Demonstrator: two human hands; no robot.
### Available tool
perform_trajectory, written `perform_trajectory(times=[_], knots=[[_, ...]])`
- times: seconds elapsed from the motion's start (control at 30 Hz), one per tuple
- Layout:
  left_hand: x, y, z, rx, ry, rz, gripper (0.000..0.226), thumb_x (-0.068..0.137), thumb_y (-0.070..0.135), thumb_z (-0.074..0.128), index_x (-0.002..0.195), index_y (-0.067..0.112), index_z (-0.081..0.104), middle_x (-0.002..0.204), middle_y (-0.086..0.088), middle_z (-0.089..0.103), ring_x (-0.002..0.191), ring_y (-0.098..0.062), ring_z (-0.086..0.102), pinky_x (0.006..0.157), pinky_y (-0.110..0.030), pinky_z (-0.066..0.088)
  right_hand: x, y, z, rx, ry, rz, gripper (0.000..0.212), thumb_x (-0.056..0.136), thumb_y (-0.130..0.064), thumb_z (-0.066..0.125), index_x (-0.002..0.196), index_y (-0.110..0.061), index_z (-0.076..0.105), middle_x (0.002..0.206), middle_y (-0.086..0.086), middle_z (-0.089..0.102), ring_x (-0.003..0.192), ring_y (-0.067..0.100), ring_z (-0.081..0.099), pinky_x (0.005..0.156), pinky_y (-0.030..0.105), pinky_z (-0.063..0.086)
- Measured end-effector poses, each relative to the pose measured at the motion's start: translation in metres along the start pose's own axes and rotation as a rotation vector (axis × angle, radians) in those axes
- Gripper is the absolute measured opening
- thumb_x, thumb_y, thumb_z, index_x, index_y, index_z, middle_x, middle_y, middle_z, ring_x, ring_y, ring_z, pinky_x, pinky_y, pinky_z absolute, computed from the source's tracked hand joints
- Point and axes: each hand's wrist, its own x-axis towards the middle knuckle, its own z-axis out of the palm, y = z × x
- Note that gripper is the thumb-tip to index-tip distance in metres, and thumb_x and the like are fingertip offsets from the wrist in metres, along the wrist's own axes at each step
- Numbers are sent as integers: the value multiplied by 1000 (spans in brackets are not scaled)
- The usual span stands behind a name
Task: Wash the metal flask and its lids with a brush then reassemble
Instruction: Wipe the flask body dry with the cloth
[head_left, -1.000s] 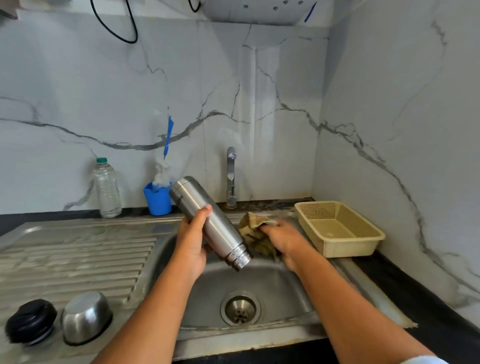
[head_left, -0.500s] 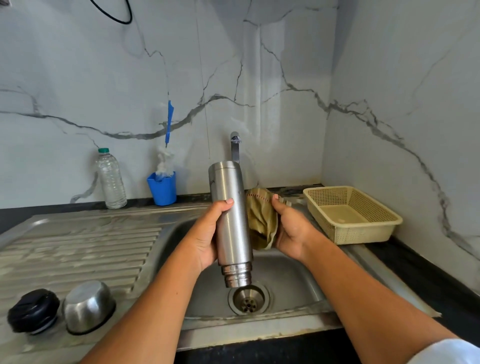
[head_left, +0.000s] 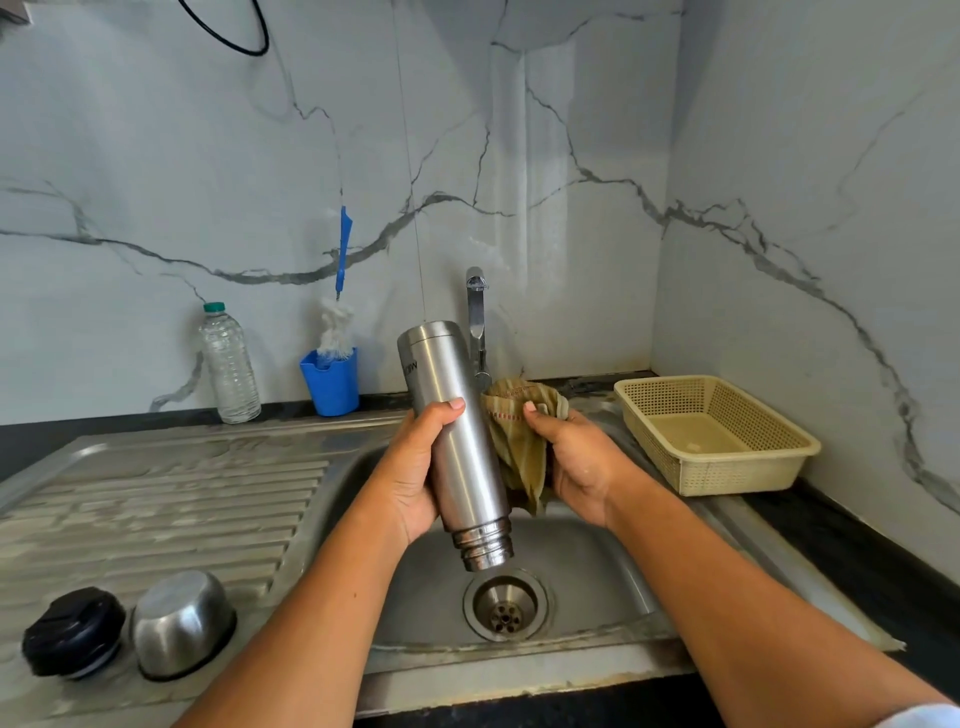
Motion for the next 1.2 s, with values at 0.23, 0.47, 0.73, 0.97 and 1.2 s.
perform_trajectory(times=[0.23,0.47,0.73,0.97,1.2], knots=[[1,6,0,-63,4,21,73,66,40,82,131,14,62,99,-14,75,87,-29,73,76,-47,63,2,2,-5,-195,85,-90,26,91,-20,75,116,-13,69,107,6,78,107,27,72,105,52,51],[-4,14,0,-96,-27,66,56,73,41,73,121,14,63,84,-9,74,72,-23,74,63,-37,61,0,0,-5,-197,66,-146,35,90,-26,77,121,-17,65,106,6,78,104,26,74,99,49,56],[-4,20,-8,-160,22,84,59,73,45,76,121,13,62,88,-11,73,77,-26,72,67,-40,61,-2,0,0,-239,83,-297,29,99,2,58,107,-25,58,117,12,67,104,29,72,70,35,62],[-3,20,-6,-172,-49,92,44,81,44,68,112,13,64,82,-10,74,71,-25,74,64,-37,61,-6,-1,0,-505,59,-315,15,84,-10,80,98,-12,77,103,1,76,93,10,74,82,25,61],[-8,22,-4,-167,-39,86,52,82,44,69,122,12,63,88,-11,74,75,-26,74,66,-39,61,-11,1,8,-497,-84,-277,52,100,-43,59,86,6,69,102,13,73,98,22,70,92,31,56]])
